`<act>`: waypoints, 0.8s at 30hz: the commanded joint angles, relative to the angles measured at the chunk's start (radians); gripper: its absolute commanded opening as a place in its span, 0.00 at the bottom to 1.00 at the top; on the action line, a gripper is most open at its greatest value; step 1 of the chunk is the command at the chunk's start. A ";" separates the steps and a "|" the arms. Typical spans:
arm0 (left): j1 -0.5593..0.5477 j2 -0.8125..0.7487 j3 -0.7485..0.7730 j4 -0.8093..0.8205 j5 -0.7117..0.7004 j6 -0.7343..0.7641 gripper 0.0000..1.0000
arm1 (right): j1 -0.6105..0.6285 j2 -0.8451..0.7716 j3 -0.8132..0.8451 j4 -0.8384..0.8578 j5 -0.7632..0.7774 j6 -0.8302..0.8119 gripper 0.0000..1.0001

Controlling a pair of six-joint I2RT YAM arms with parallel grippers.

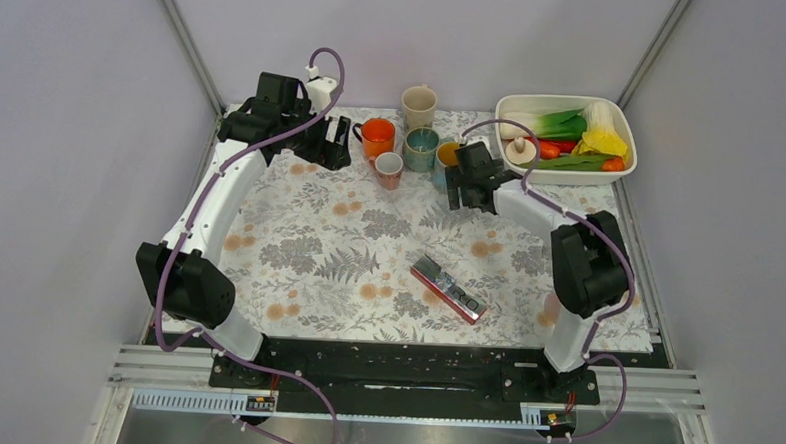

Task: Turn the mug right side up

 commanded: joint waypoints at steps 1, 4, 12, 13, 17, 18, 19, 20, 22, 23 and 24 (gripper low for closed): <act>0.006 -0.051 -0.006 0.042 0.031 0.016 0.87 | -0.005 -0.149 -0.068 -0.038 -0.050 -0.041 0.99; 0.005 -0.050 -0.006 0.043 0.044 0.014 0.88 | -0.005 -0.218 -0.099 -0.069 -0.075 -0.043 0.99; 0.005 -0.055 -0.008 0.042 0.062 0.010 0.88 | -0.006 -0.424 -0.201 -0.128 0.171 0.064 0.99; 0.005 -0.056 -0.008 0.041 0.061 0.008 0.88 | -0.008 -0.443 -0.186 -0.170 0.232 0.099 0.99; 0.006 -0.058 -0.007 0.041 0.070 0.004 0.89 | -0.066 -0.488 -0.124 -0.383 0.331 0.271 1.00; 0.004 -0.060 -0.008 0.041 0.072 0.002 0.89 | -0.094 -0.494 -0.118 -0.429 0.312 0.311 0.99; 0.004 -0.059 -0.009 0.042 0.076 0.002 0.89 | -0.125 -0.501 -0.117 -0.471 0.300 0.354 0.99; 0.004 -0.062 -0.010 0.041 0.079 0.001 0.89 | -0.163 -0.507 -0.121 -0.527 0.283 0.401 1.00; 0.002 -0.061 -0.012 0.042 0.081 -0.001 0.89 | -0.257 -0.532 -0.153 -0.582 0.247 0.495 1.00; 0.002 -0.062 -0.012 0.041 0.082 -0.002 0.89 | -0.307 -0.554 -0.182 -0.589 0.236 0.534 0.99; 0.001 -0.063 -0.012 0.043 0.083 -0.004 0.89 | -0.368 -0.581 -0.215 -0.590 0.228 0.567 0.99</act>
